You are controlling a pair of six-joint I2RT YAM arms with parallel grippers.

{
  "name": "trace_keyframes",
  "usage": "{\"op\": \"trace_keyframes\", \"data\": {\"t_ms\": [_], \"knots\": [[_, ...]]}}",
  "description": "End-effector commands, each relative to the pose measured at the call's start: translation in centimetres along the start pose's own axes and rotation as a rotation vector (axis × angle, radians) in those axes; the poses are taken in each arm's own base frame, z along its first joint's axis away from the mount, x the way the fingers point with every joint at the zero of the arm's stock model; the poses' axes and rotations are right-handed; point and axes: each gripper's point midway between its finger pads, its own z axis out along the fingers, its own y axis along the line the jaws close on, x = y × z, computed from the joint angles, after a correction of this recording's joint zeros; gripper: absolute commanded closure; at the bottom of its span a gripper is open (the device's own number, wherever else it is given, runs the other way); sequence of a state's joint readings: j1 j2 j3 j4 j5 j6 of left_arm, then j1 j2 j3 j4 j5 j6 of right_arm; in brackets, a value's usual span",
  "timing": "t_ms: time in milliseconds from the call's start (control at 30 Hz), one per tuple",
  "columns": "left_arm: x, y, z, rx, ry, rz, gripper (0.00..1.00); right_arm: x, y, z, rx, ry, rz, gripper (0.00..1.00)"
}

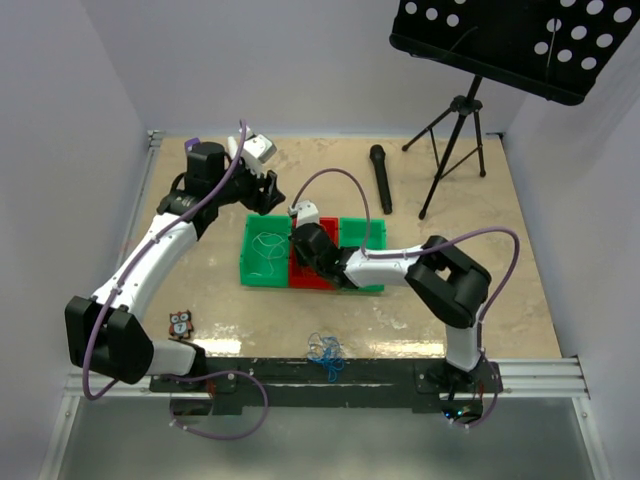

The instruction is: Untangle the cables

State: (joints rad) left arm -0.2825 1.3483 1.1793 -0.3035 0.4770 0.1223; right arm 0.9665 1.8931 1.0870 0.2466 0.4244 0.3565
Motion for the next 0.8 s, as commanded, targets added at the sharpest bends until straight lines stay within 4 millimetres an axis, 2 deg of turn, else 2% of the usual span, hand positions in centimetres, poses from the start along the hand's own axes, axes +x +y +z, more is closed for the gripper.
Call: {"op": "trace_keyframes", "data": {"t_ms": [0,133,233,300,367,533,767], "knots": [[-0.9,-0.3,-0.6,0.009,-0.041,0.001,0.36,0.9,0.6,0.7,-0.001,0.040,0.049,1.00],[-1.1,-0.5,-0.6,0.018,-0.045,0.000,0.34,1.7,-0.1,0.7,0.031,0.057,0.066,1.00],[-1.2,-0.6,-0.5,0.026,-0.046,-0.008,0.33,0.4,0.2,-0.3,0.008,0.034,0.076,0.84],[-1.3,-0.6,-0.5,0.029,-0.048,-0.010,0.33,-1.0,0.4,-1.1,-0.010,0.010,0.084,0.70],[-1.4,-0.7,-0.6,0.032,-0.048,-0.011,0.32,-3.0,0.7,-2.0,-0.026,-0.020,0.085,0.63],[-1.4,-0.8,-0.9,0.029,-0.044,-0.017,0.32,-6.0,1.1,-3.5,-0.040,-0.053,0.080,0.57],[-1.6,-0.9,-1.2,0.029,-0.049,-0.014,0.32,-7.0,0.5,-6.1,-0.060,-0.066,0.100,0.58]]}}
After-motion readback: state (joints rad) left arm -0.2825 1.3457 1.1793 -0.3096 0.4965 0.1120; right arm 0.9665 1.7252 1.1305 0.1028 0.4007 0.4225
